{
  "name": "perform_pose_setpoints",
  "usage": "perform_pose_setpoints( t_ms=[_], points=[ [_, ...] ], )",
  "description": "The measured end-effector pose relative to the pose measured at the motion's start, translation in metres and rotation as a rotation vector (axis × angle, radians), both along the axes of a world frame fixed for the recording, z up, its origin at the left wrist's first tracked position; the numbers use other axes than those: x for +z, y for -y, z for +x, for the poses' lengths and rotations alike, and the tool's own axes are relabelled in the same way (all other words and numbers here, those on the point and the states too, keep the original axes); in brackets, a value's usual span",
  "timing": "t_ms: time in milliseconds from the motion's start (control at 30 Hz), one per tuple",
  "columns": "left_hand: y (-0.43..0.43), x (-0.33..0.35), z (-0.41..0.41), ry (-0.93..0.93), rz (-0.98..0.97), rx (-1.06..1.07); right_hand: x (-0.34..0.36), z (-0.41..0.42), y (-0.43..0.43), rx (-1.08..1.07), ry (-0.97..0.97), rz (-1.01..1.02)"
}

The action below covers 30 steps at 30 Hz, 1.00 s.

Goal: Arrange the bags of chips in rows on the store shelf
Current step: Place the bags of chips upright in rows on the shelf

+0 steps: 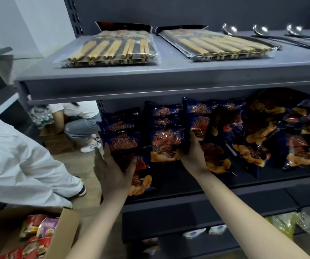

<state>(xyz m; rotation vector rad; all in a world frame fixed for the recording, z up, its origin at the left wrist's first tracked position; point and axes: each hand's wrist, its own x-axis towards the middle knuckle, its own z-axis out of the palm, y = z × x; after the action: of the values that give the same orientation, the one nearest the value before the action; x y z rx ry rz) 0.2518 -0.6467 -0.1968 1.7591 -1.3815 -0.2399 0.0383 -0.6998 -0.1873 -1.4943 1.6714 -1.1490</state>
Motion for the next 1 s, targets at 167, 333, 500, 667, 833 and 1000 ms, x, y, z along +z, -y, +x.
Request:
perform_pose_setpoints(
  t_ms=[167,333,500,667,833,1000],
  points=[
    [-0.003,0.026,-0.033,0.106,-0.222,-0.097,0.018,-0.030,-0.020,-0.042,-0.029,-0.154],
    [0.012,0.040,-0.100,0.103,-0.210,-0.294,0.038,-0.076,-0.040,-0.036,-0.069,-0.324],
    [0.039,0.038,-0.173,0.209,-0.209,-0.515,0.050,-0.138,-0.054,-0.213,-0.211,-0.488],
    [0.064,0.033,-0.238,0.319,-0.051,-0.692,0.045,-0.171,-0.065,-0.271,-0.214,-0.416],
    [0.089,0.021,-0.275,0.405,-0.018,-0.714,0.024,-0.183,-0.071,-0.220,-0.207,-0.380],
    [0.093,0.021,-0.279,0.362,-0.170,-0.644,0.016,-0.189,-0.073,-0.191,-0.192,-0.357]
  ],
)
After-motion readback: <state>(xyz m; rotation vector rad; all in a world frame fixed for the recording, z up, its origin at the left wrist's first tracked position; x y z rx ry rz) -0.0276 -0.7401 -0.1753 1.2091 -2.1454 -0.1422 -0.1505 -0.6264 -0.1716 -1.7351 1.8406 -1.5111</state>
